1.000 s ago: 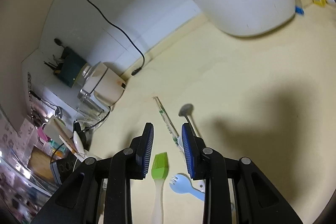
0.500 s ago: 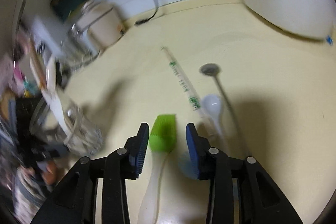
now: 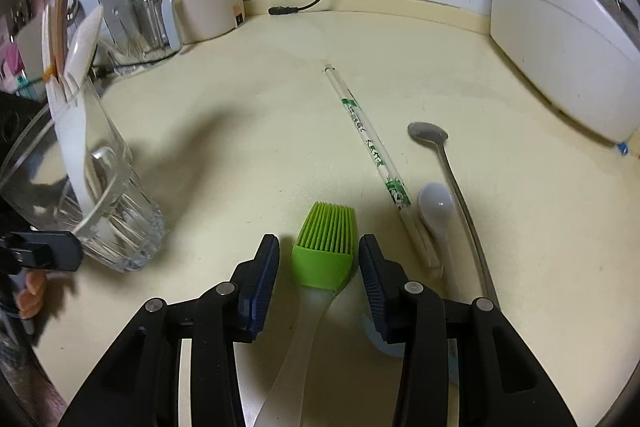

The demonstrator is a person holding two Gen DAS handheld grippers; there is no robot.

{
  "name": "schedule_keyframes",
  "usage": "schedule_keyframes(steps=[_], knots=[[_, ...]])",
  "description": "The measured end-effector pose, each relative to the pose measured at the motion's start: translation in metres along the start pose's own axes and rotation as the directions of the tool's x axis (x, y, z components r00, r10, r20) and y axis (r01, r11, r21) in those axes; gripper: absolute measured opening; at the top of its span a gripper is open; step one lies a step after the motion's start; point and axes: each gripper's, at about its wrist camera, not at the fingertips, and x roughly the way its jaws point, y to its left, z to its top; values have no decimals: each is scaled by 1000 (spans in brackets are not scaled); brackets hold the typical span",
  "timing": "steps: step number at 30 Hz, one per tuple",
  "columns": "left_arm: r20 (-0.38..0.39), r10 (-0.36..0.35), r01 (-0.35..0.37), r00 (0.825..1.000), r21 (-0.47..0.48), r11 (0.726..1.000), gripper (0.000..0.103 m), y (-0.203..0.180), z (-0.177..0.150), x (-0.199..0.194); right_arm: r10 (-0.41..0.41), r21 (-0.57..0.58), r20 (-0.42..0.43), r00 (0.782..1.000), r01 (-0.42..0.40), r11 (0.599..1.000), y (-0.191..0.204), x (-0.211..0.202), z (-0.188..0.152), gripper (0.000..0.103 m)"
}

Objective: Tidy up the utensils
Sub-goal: 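Grasp the green silicone brush by its handle with the right tool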

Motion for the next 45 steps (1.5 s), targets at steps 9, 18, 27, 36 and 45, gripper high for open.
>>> schedule_keyframes(steps=[9,18,27,36,45], knots=[[0,0,0,1000,0,1000,96,0,0,0,-39,-47,-7,999,39,998,8,3,0,42],[0,-1,1,1000,0,1000,96,0,0,0,19,-140,-11,1000,-20,990,21,1,-4,42],[0,-1,1,1000,-1,1000,96,1,0,0,36,-128,-14,999,-37,991,19,1,-3,42],[1,-2,2,1000,-1,1000,97,1,0,0,31,-131,-14,999,-33,991,19,2,-3,43],[4,-10,10,1000,-8,1000,97,1,-1,0,32,-133,-14,999,-34,991,18,2,-3,43]])
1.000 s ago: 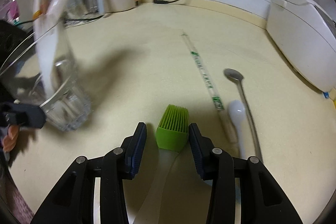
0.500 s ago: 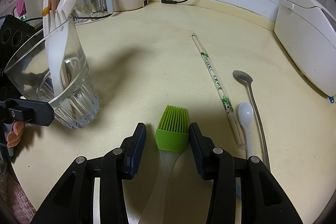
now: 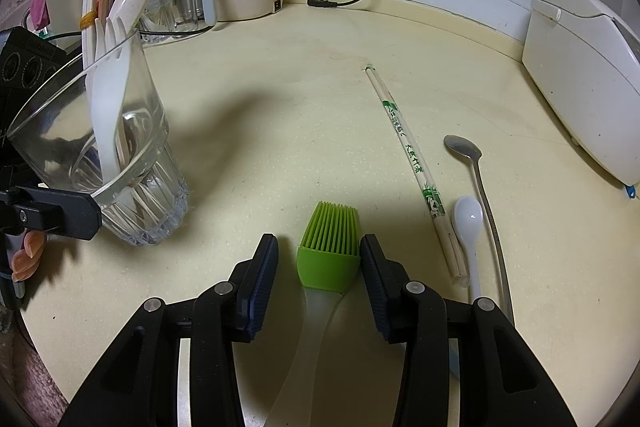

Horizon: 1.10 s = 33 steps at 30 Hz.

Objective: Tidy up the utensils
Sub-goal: 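Grasp the green silicone brush by its handle with the right tool, then lift the green silicone brush off the counter with the right tool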

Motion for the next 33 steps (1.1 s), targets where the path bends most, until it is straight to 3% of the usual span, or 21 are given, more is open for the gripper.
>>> schedule_keyframes(steps=[33], knots=[[19,-20,20,1000,-30,999,98,6,-3,-3,-1,-2,0,1000,1,1000,1,-1,-1,43]])
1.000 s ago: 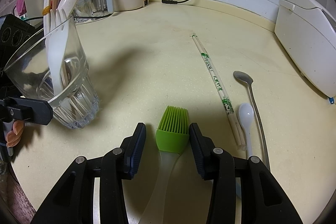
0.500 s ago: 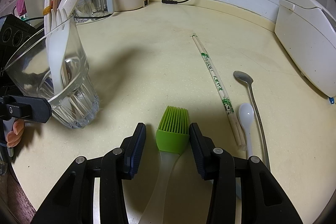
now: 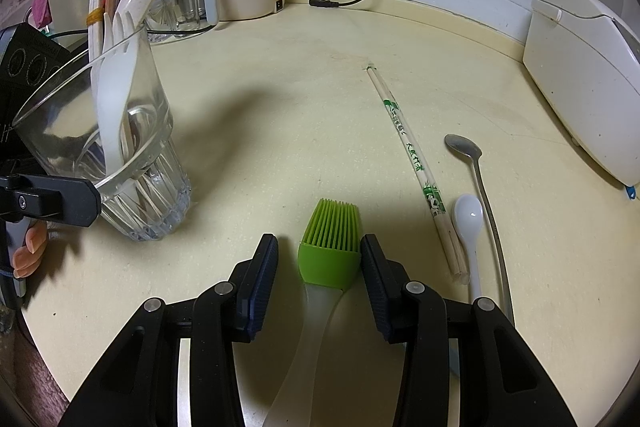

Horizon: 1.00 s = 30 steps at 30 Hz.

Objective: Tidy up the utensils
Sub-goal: 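Lift the green silicone brush off the counter with the right tool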

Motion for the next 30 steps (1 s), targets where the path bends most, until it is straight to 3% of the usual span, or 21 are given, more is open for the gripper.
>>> schedule_keyframes(steps=[17,18,19,21,24,30], knots=[[-2,4,-4,1000,2,1000,98,0,0,1,-1,-4,0,1000,1,1000,1,-1,-1,43],[-2,3,-3,1000,2,1000,98,0,0,1,0,-3,1,1000,0,1000,1,-1,-1,42],[-2,3,-3,1000,2,1000,98,0,0,1,2,6,3,1000,-2,1000,0,-1,-1,34],[-2,3,-3,1000,2,1000,98,0,0,1,33,40,10,999,-33,999,-6,-2,-1,31],[-2,3,-3,1000,2,1000,98,0,0,1,154,171,44,987,-160,972,-29,-3,-4,31],[-2,3,-3,1000,2,1000,98,0,0,0,173,229,82,982,-188,955,-39,-6,-5,31]])
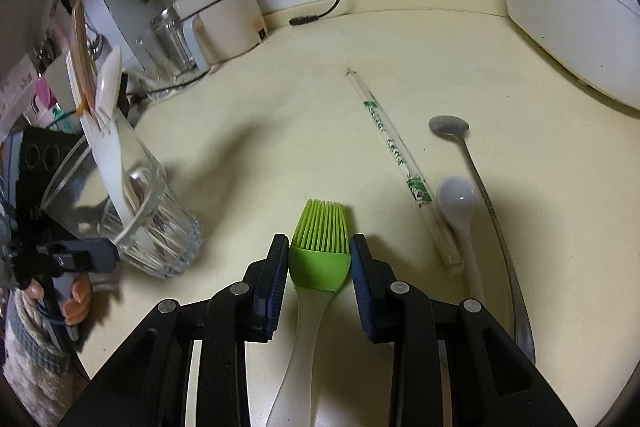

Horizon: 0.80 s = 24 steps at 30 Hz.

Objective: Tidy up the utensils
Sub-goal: 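Lift the green silicone brush off the counter with the right tool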

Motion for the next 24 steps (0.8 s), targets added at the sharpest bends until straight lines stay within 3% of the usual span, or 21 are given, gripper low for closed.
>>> schedule_keyframes(steps=[24], knots=[[0,1,-1,1000,0,1000,98,0,0,0,-40,-43,-24,999,39,998,7,2,1,31]])
